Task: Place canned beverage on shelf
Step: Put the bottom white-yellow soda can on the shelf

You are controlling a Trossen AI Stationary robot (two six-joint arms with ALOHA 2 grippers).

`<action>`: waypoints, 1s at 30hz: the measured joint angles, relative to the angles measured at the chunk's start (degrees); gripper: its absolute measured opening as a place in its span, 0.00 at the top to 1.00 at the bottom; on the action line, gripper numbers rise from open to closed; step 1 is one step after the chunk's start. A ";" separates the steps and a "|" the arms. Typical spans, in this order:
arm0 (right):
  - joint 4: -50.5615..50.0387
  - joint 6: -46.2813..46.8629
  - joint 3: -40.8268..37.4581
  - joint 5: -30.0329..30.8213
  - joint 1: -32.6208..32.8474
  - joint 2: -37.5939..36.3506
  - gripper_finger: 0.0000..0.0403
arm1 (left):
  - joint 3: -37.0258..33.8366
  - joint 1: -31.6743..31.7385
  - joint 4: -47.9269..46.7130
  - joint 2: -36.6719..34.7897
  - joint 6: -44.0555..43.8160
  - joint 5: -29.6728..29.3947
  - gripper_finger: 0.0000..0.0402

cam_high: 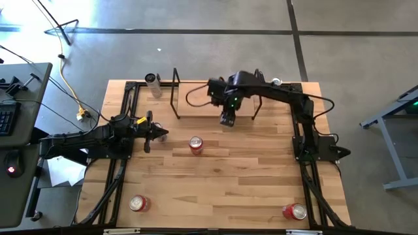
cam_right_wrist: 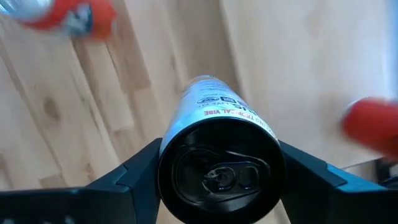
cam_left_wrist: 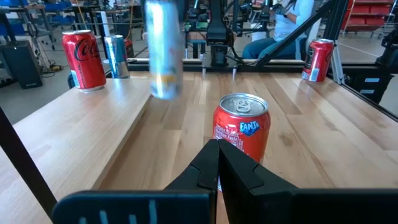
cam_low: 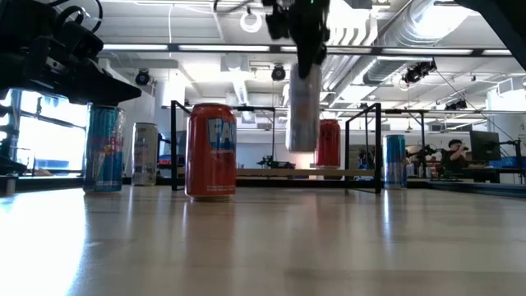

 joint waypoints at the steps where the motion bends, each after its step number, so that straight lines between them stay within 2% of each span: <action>1: -0.11 -1.08 2.22 0.35 -0.46 -0.03 0.41 | 0.00 0.00 0.00 0.00 0.00 0.00 1.00; 6: -1.11 -8.17 8.81 0.24 -5.53 0.30 0.41 | 0.00 0.00 0.33 -0.01 -0.20 -1.25 1.00; 9: -0.53 -13.58 8.20 -0.13 -9.46 0.90 0.41 | 0.00 0.00 0.37 -0.01 -0.42 -1.97 1.00; 15: 3.59 -20.05 7.75 -5.37 -15.54 3.36 0.41 | 0.00 0.00 0.37 0.01 -0.50 -2.74 1.00; 22: 4.20 -24.14 7.74 -4.88 -17.71 6.31 0.41 | 0.00 0.03 0.66 -0.01 0.58 -2.97 1.00; 30: 3.45 -24.47 7.74 -3.16 -18.05 8.94 0.41 | 0.00 0.05 0.84 0.01 0.60 -3.14 1.00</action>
